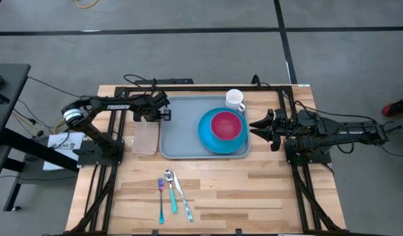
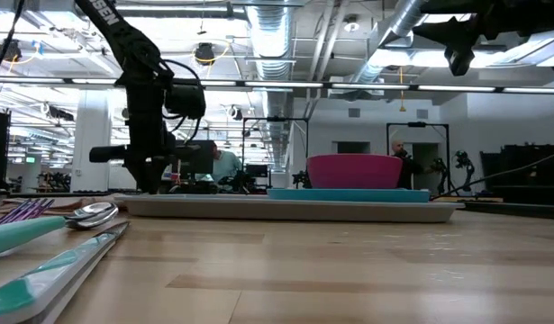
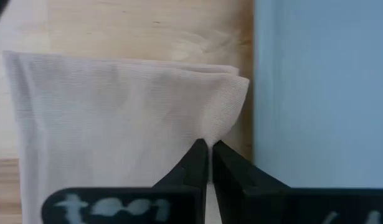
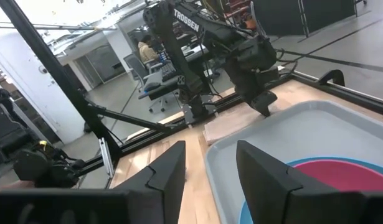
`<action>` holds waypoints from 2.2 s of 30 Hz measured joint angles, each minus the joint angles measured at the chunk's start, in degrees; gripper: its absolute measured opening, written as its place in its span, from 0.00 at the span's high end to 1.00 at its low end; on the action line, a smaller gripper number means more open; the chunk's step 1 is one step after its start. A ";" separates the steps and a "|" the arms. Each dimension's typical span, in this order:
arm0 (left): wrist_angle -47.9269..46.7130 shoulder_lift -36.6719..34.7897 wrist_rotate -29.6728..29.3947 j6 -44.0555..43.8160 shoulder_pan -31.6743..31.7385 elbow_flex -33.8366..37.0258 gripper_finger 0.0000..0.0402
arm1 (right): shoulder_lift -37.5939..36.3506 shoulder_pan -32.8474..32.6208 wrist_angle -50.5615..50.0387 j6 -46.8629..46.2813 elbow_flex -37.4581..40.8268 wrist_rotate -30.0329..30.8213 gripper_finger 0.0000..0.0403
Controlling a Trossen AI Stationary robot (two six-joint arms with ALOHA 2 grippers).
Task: Set up tray
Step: Put the gray napkin on the left of the blue tray
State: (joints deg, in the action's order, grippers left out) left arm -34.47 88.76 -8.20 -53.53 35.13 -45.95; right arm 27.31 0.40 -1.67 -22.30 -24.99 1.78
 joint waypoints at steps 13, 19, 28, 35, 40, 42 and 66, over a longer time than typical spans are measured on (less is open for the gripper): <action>2.24 -6.93 -0.40 -3.43 -0.74 -0.07 1.00 | 0.00 0.00 0.00 0.30 0.00 -0.17 0.68; 9.50 -6.74 0.39 -6.72 -2.35 -0.12 1.00 | -0.02 0.01 0.00 0.43 0.00 -0.17 0.68; 20.96 -1.93 2.67 -12.83 -4.80 -0.22 1.00 | 0.00 0.02 0.02 1.60 0.00 -0.20 0.68; 28.57 3.98 2.79 -18.14 -7.25 -0.22 1.00 | -0.02 0.00 0.45 1.78 0.00 -0.20 0.68; 28.43 5.00 1.42 -18.23 -8.36 -2.57 1.00 | -0.02 0.02 0.44 1.94 0.00 -0.20 0.68; 28.36 5.08 1.44 -17.31 -9.06 -4.14 1.00 | 0.00 0.02 0.44 2.51 0.00 -0.21 0.69; 27.33 14.85 -2.38 -23.25 -16.37 -14.88 1.00 | -0.01 0.00 0.35 4.78 0.00 -0.55 0.69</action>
State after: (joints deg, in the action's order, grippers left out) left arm -7.14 103.61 -10.58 -76.78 18.75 -60.84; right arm 27.30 0.40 -1.32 -17.52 -24.99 1.23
